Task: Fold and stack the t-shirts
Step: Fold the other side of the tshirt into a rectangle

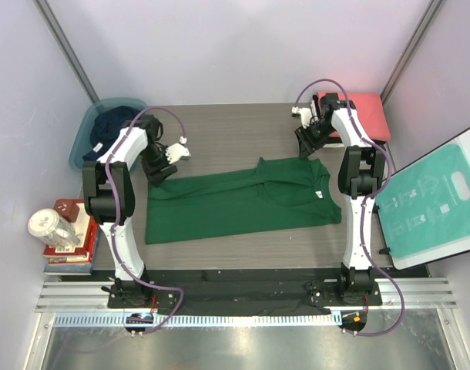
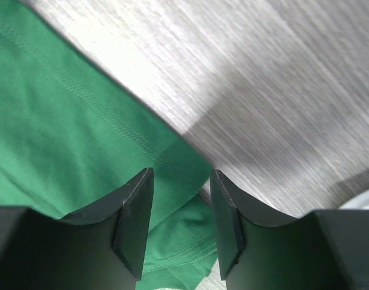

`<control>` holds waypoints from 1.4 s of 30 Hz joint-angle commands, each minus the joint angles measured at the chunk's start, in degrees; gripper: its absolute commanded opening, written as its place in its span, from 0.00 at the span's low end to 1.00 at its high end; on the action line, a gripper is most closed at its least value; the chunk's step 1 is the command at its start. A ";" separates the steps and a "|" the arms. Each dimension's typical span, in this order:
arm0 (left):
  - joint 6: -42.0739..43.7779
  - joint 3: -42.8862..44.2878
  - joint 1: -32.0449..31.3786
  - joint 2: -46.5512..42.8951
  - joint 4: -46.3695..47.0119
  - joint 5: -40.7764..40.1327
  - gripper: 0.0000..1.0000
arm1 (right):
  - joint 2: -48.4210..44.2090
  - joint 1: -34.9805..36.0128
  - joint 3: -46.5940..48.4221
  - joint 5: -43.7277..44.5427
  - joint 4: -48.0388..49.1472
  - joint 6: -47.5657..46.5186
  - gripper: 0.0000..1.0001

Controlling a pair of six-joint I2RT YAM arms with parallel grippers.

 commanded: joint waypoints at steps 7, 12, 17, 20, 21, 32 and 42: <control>0.20 0.68 -0.44 -1.18 -0.78 0.30 0.60 | -1.00 -0.31 -0.07 -0.62 0.37 1.65 0.46; 0.29 1.38 -0.53 -1.09 -1.39 0.12 0.61 | -1.26 -2.42 -2.01 -1.15 0.11 1.74 0.42; 0.29 1.82 -0.62 -1.09 -1.57 -0.06 0.60 | -1.17 -2.86 -2.54 -1.67 -0.24 1.56 0.37; 0.21 1.82 -0.88 -1.00 -1.57 -0.06 0.60 | -0.73 -2.86 -1.84 -1.94 -0.33 1.74 0.34; 0.20 1.91 -0.88 -0.91 -1.66 -0.06 0.60 | -0.65 -2.86 -1.57 -2.63 -0.42 1.74 0.34; -0.06 2.09 -1.32 -0.65 -1.57 -0.32 0.60 | 0.67 -1.81 -0.25 -6.24 -2.35 1.03 0.40; 0.12 1.39 -1.32 -1.26 -1.66 -0.32 0.60 | 2.25 -1.28 1.07 -5.02 -1.12 2.09 0.36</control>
